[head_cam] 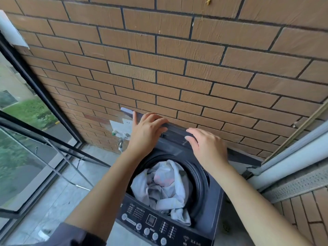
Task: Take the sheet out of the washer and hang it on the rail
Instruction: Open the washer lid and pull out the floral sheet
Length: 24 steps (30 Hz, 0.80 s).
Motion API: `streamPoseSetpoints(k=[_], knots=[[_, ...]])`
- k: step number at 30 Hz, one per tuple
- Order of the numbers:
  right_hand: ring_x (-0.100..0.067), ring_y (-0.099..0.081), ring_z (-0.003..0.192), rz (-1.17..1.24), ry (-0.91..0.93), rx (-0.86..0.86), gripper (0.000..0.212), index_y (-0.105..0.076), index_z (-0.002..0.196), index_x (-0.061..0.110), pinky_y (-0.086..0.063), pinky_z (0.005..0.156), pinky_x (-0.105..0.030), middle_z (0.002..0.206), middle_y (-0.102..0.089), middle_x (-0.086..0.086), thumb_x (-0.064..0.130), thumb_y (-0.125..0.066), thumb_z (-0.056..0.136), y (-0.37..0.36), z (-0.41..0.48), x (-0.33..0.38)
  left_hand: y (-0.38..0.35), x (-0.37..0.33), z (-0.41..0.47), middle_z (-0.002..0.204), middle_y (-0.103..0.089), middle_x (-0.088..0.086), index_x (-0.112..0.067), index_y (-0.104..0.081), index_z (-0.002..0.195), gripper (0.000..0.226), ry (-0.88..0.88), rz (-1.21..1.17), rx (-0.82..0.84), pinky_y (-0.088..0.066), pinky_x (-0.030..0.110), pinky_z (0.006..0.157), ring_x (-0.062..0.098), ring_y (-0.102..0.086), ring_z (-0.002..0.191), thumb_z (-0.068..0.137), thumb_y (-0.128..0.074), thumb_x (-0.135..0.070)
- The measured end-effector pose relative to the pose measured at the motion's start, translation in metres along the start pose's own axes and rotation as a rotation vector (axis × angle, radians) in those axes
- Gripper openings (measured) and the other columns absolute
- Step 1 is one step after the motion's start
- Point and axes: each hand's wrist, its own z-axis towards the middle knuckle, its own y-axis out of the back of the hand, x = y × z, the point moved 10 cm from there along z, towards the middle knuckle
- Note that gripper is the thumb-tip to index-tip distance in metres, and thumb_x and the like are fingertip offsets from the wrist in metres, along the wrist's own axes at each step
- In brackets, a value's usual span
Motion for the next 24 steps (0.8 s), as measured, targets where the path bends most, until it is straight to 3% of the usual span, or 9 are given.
streamPoseSetpoints(k=[7,12,24], knots=[[-0.028,-0.065,0.098,-0.027,-0.05,0.119,0.029,-0.063,0.118,0.029,-0.047,0.074,-0.032,0.114,-0.069,0.008,0.041,-0.046,0.097,0.006,0.05,-0.031,-0.011,-0.005,0.056,0.111,-0.063,-0.009,-0.029,-0.065,0.111,0.045,0.004,0.022,0.003,-0.011,0.065,0.107,0.018,-0.051,0.116,0.089,-0.032,-0.051],[-0.028,-0.064,0.1,-0.023,-0.069,0.163,0.03,-0.062,0.118,0.032,-0.047,0.078,-0.034,0.11,-0.07,0.004,0.042,-0.042,0.098,0.005,0.076,-0.05,-0.022,-0.005,0.084,0.118,-0.06,-0.01,-0.031,-0.062,0.118,0.03,0.007,0.026,0.005,-0.007,0.064,0.108,0.015,-0.045,0.123,0.095,-0.046,-0.042],[-0.027,-0.061,0.101,0.054,-0.108,0.213,0.03,-0.063,0.114,0.034,-0.041,0.076,-0.031,0.108,-0.07,0.005,0.045,-0.04,0.098,0.002,0.116,-0.085,-0.04,-0.008,0.126,0.125,-0.056,-0.01,-0.032,-0.056,0.126,0.033,0.022,0.048,0.036,-0.005,0.066,0.108,0.015,-0.039,0.13,0.099,-0.039,-0.036]])
